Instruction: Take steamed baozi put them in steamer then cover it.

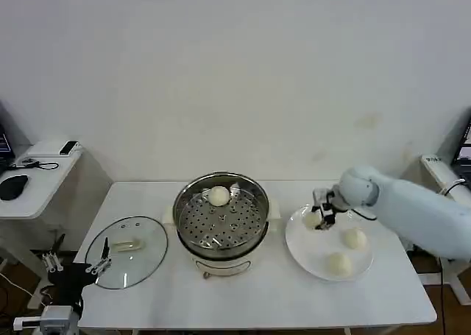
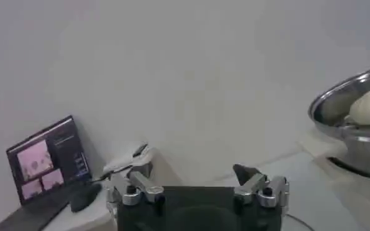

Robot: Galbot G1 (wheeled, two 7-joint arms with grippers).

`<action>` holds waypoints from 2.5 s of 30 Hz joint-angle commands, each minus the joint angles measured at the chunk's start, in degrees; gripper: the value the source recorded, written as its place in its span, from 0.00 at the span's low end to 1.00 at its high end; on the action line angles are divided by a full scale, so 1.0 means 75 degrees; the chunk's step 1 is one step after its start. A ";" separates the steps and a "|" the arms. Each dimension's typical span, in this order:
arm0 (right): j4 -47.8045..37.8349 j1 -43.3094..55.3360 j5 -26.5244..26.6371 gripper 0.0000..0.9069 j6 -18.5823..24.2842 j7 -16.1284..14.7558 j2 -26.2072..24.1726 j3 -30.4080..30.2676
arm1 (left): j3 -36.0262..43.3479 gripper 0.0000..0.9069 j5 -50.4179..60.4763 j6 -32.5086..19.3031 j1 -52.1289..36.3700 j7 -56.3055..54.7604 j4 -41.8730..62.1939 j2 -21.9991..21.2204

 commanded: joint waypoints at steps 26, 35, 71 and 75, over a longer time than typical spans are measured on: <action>0.0307 0.2893 0.4767 0.68 -0.2588 0.2256 0.4318 -0.2202 | -0.0134 1.00 -0.0033 0.0014 -0.0163 0.0025 -0.0151 0.0057; -0.0696 0.2287 0.4688 0.68 -0.2599 0.2277 0.5385 -0.2318 | -0.0204 1.00 -0.0061 -0.0017 -0.0204 0.0015 -0.0140 -0.0009; 0.0992 0.4022 0.3350 1.00 -0.1660 0.1062 0.2381 -0.2678 | -0.0088 1.00 -0.0105 -0.0054 -0.0228 0.0007 -0.0206 -0.0025; 0.1700 0.4099 0.2696 1.00 -0.1093 0.0421 0.1164 -0.2831 | -0.0027 1.00 -0.0085 -0.0042 -0.0192 0.0016 -0.0254 0.0004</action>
